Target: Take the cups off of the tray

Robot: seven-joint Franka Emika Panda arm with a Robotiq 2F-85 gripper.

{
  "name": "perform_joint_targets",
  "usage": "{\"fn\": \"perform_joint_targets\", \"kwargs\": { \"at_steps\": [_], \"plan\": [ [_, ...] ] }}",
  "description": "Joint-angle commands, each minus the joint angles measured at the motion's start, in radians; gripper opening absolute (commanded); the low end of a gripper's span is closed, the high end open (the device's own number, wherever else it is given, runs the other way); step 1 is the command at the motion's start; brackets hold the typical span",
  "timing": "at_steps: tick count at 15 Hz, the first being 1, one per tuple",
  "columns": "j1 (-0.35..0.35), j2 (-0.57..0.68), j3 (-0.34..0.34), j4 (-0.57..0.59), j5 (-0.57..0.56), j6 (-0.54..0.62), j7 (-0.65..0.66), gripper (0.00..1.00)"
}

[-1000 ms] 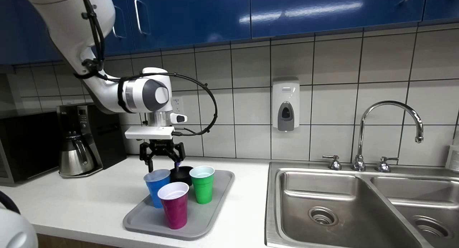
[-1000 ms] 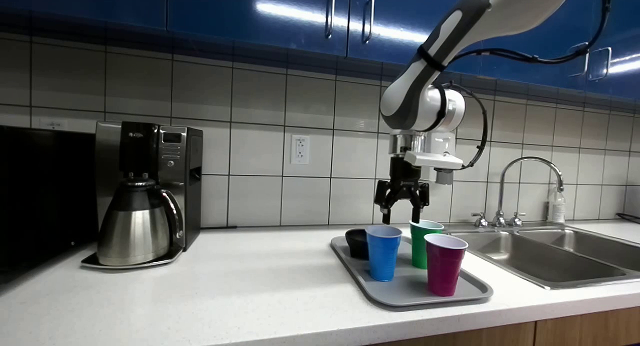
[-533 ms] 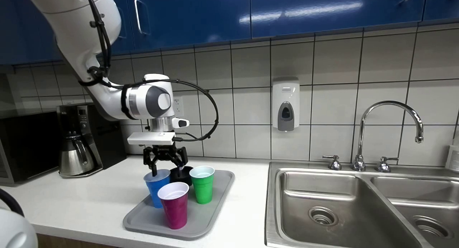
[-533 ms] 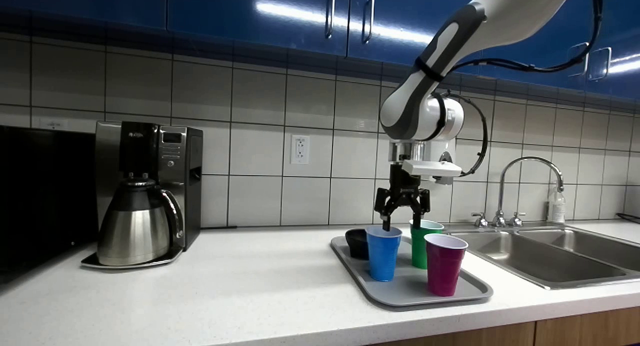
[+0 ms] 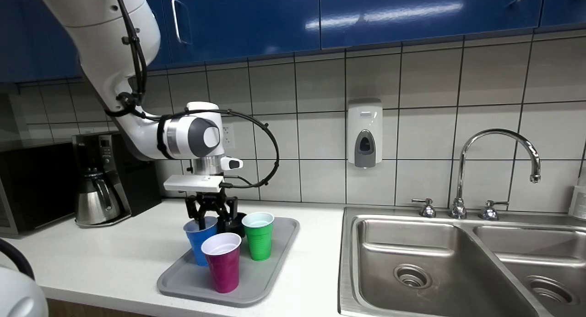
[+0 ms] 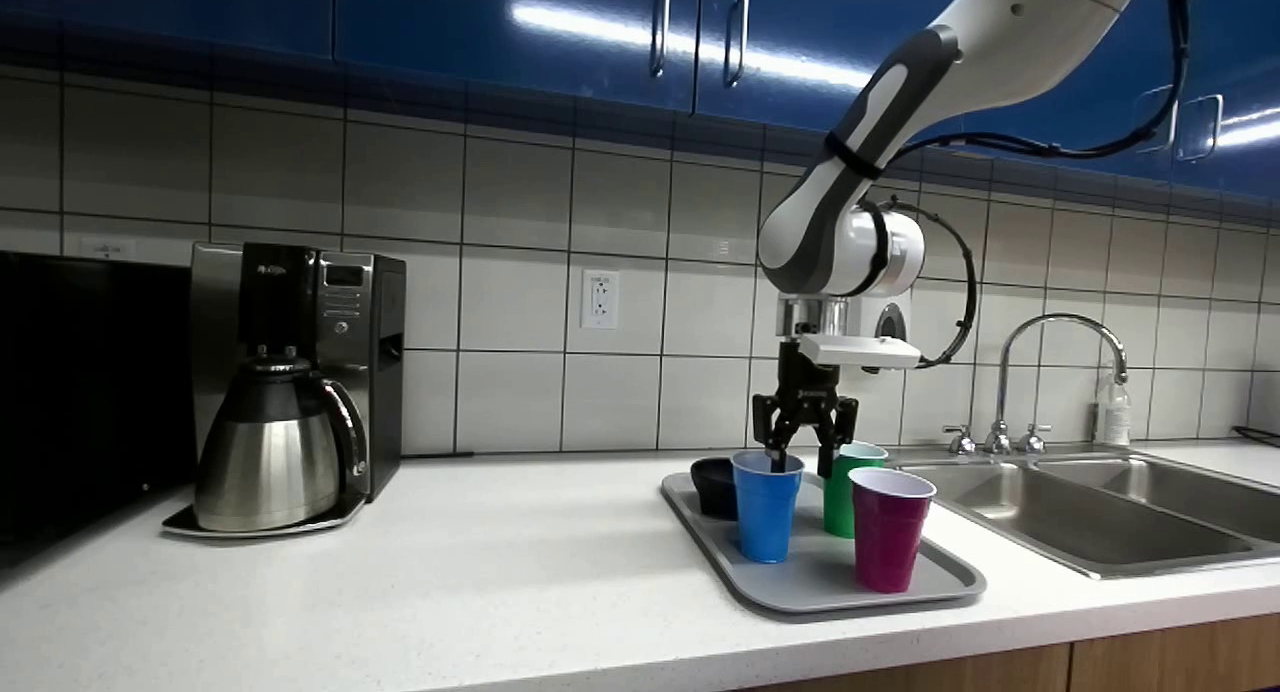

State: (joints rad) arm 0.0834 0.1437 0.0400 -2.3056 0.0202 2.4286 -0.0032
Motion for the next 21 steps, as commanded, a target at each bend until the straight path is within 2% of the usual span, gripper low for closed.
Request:
{"fn": "perform_joint_targets", "kwargs": {
  "at_steps": [1,6,7,16,21],
  "plan": [
    [-0.011,-0.015,0.008,0.007,0.016,-0.001,0.008,0.42],
    [-0.016,-0.025,0.007,0.002,0.023,-0.004,0.003,0.03],
    [-0.017,-0.027,0.008,0.001,0.027,-0.002,0.002,0.0],
    [-0.013,-0.085,0.024,-0.004,0.094,-0.029,-0.039,0.01],
    [0.001,-0.129,0.037,0.009,0.127,-0.039,-0.021,0.01]
  ]
}}
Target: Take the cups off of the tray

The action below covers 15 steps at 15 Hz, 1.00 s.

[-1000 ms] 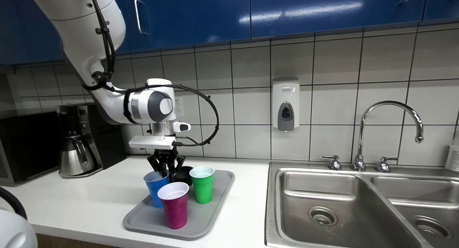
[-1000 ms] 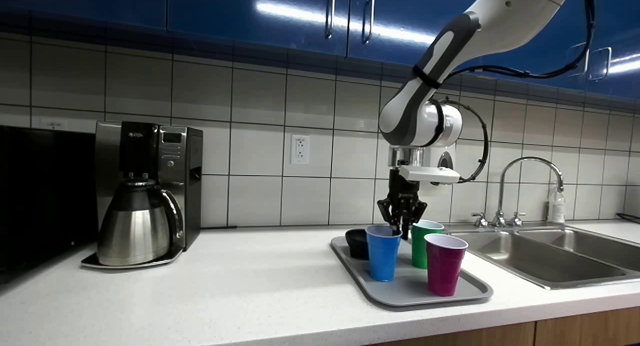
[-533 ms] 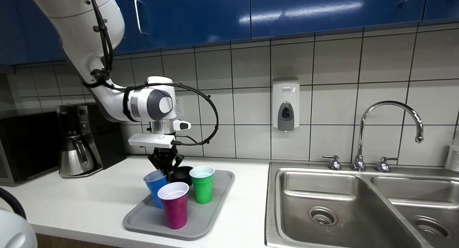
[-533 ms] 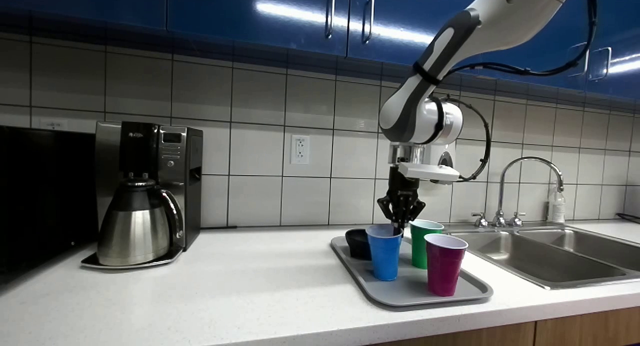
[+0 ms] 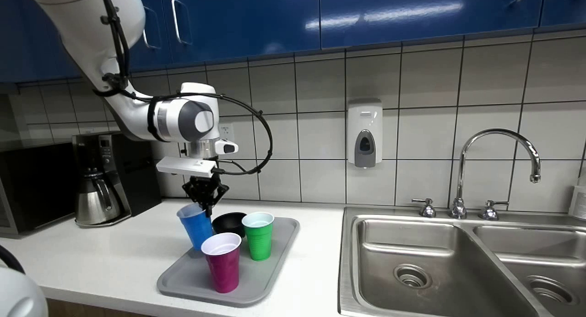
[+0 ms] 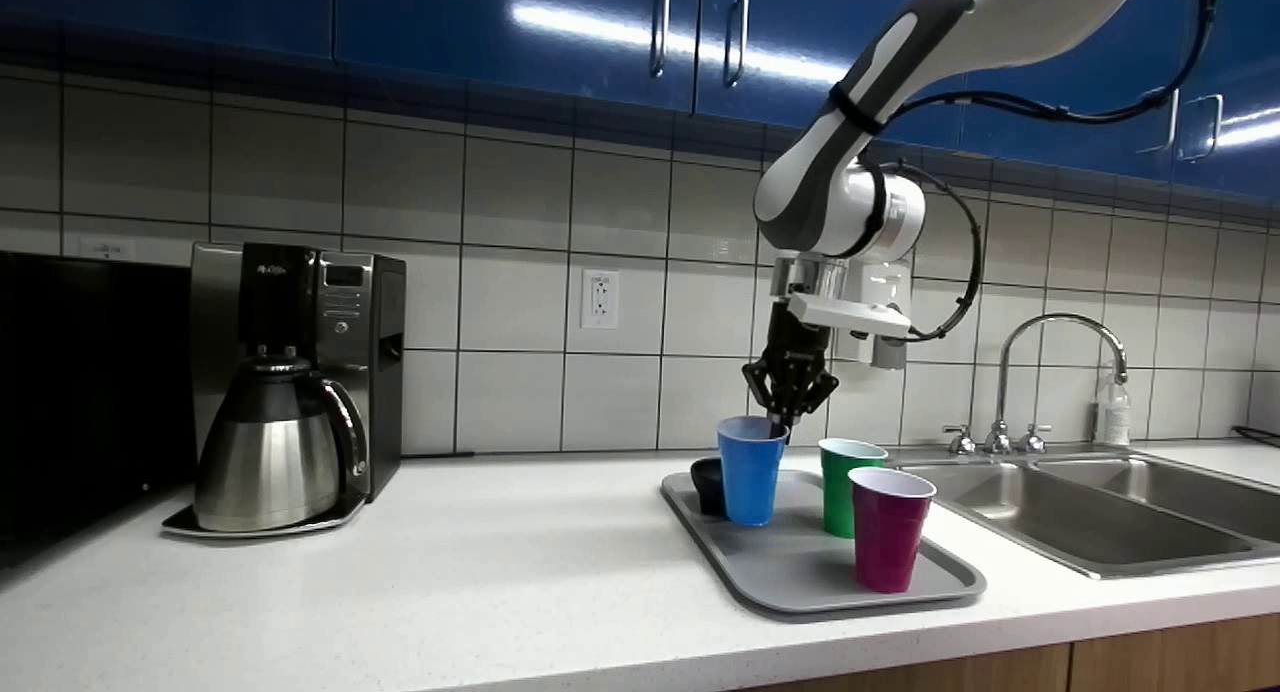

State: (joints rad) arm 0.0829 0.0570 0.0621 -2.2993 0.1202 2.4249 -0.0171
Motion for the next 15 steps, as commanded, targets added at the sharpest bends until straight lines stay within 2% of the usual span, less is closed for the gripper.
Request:
{"fn": "perform_joint_targets", "kwargs": {
  "at_steps": [1,15],
  "plan": [
    [0.008,-0.044,0.022,0.006,0.032,-0.035,-0.001,0.01],
    [0.075,0.069,0.086,0.076,0.082,-0.008,0.015,0.01]
  ]
}}
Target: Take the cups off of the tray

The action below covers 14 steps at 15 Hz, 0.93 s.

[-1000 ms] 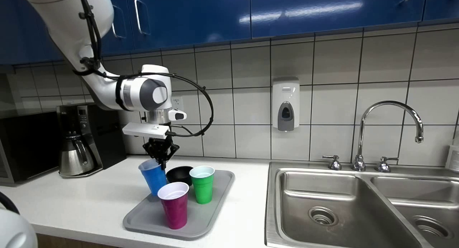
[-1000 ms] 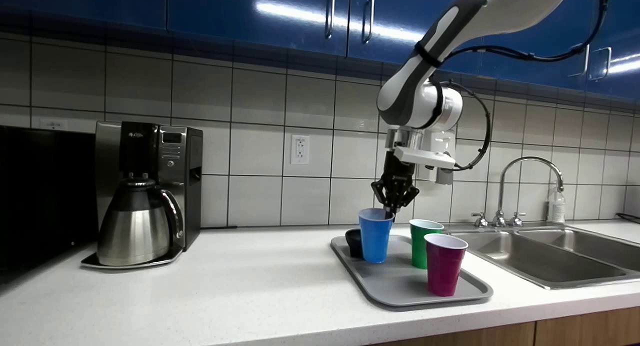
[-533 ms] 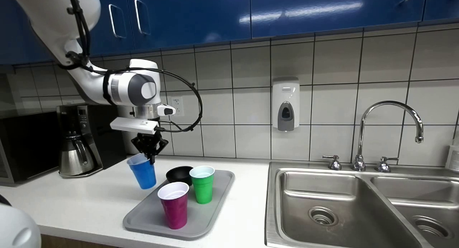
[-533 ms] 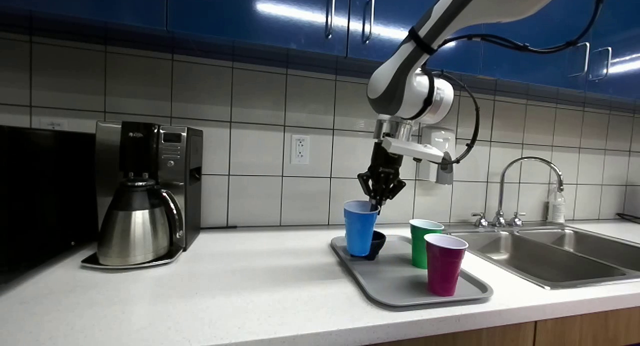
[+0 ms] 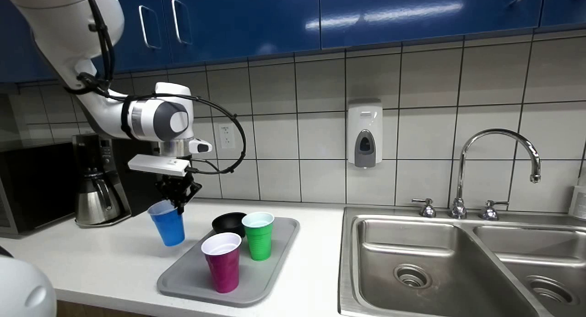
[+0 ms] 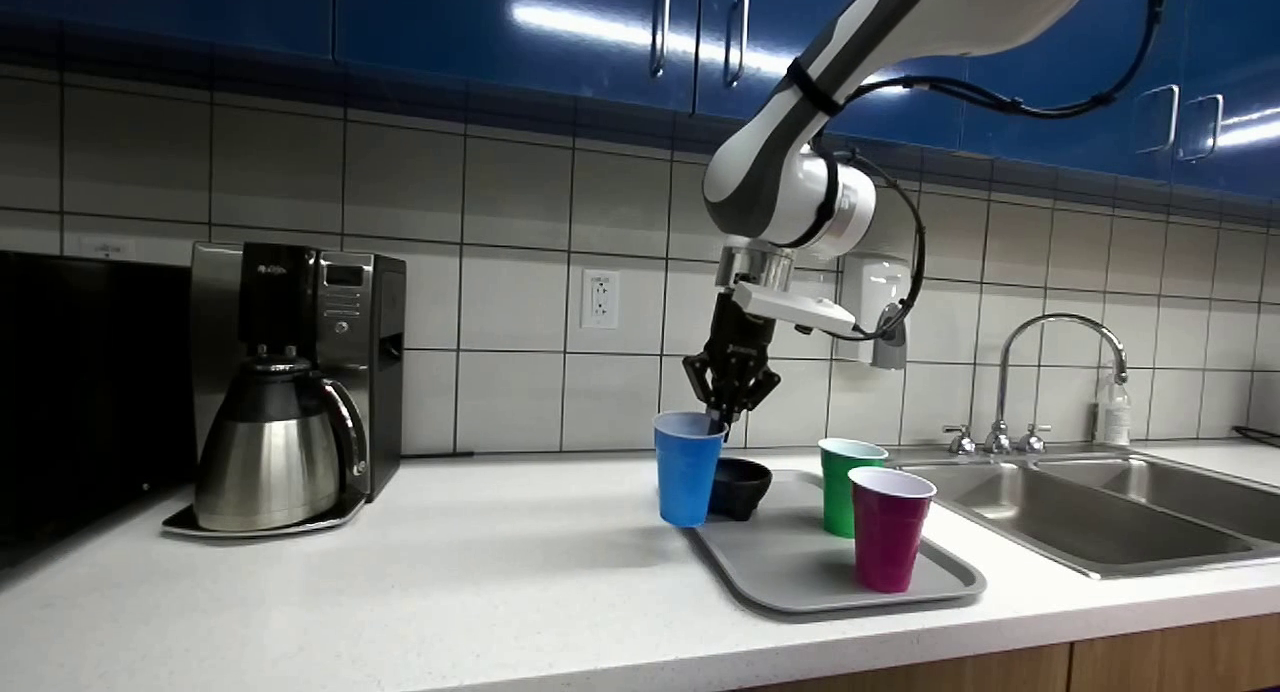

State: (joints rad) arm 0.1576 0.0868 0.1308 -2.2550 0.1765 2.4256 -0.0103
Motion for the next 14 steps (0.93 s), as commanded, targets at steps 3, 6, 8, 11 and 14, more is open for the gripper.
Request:
{"fn": "perform_joint_targets", "kwargs": {
  "at_steps": [3,6,8,11,14],
  "plan": [
    [0.004,0.072,0.03,0.043,0.047,-0.007,0.003,0.01],
    [0.002,0.094,0.039,0.047,0.072,-0.005,-0.002,0.01],
    [0.001,0.105,0.041,0.049,0.083,-0.009,-0.001,0.01],
    [-0.002,0.114,0.043,0.051,0.099,-0.009,-0.006,0.01],
    [-0.002,0.12,0.043,0.052,0.104,-0.008,-0.006,0.01]
  ]
}}
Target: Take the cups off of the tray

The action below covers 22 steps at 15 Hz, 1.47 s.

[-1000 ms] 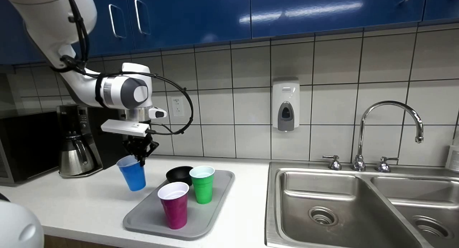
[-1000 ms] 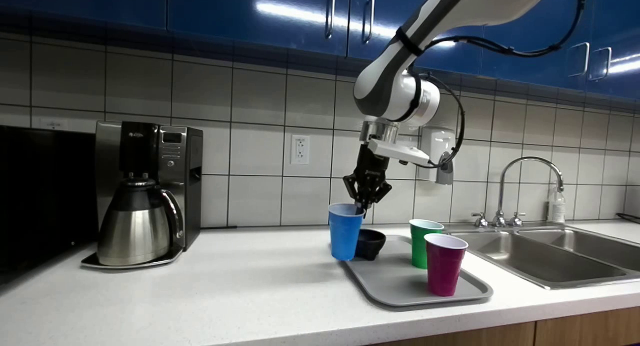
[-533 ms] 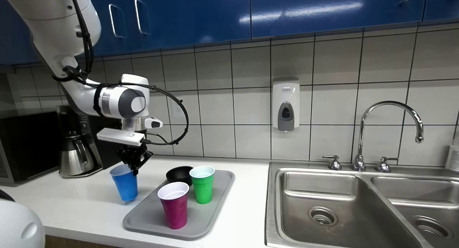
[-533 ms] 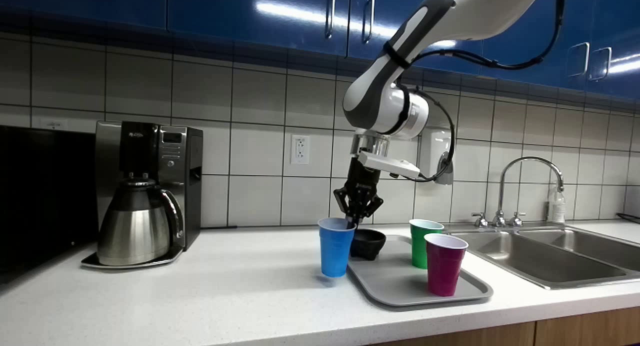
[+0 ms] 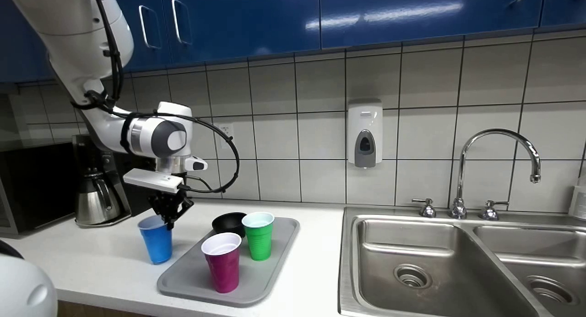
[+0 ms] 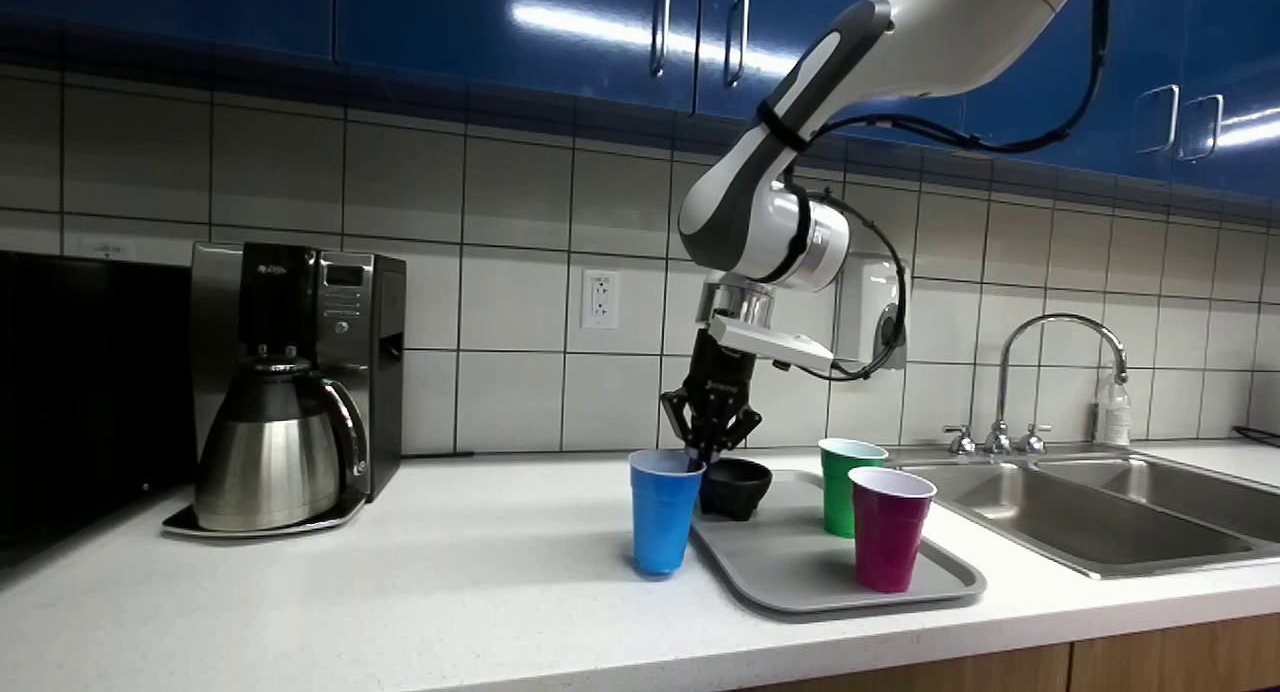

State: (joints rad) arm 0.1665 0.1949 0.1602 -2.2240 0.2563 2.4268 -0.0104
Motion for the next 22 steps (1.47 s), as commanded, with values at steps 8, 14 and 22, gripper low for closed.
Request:
{"fn": "perform_joint_targets", "kwargs": {
  "at_steps": [8,14,22],
  "plan": [
    [-0.008,0.016,0.013,0.022,0.008,-0.023,0.001,0.44],
    [-0.01,-0.017,0.015,0.016,0.004,-0.046,-0.005,0.89],
    [-0.011,-0.112,-0.004,0.024,-0.069,-0.17,-0.004,1.0]
  ]
}}
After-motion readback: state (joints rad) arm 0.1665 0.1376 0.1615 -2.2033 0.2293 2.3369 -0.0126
